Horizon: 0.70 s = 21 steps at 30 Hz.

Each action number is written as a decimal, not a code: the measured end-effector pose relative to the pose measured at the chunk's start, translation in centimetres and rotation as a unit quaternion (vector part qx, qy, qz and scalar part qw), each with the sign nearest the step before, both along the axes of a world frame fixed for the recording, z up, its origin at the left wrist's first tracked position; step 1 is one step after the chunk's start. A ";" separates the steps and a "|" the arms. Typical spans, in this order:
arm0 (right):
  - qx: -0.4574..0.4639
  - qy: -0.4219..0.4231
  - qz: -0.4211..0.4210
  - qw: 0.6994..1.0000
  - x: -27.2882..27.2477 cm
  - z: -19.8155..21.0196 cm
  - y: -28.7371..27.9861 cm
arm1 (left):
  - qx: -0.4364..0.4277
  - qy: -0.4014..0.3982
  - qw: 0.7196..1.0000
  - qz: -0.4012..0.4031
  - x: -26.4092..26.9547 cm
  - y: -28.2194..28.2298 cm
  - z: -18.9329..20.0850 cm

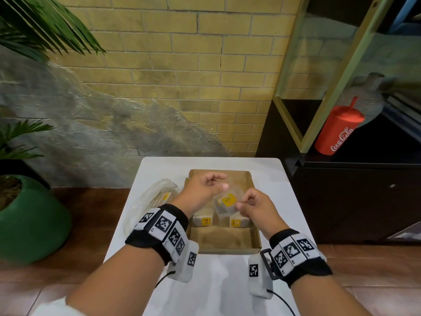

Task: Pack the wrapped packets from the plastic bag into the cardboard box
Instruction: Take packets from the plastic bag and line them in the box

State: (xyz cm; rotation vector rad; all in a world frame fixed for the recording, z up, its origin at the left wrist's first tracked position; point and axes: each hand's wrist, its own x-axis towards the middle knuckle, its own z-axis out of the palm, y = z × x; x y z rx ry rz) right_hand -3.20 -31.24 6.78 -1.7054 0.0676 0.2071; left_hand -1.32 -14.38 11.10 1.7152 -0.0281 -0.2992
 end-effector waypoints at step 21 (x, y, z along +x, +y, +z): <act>-0.427 0.038 0.165 0.888 1.1 -5.3 -1.9 | 0.452 -0.046 0.887 -0.088 0.3 2.0 -9.1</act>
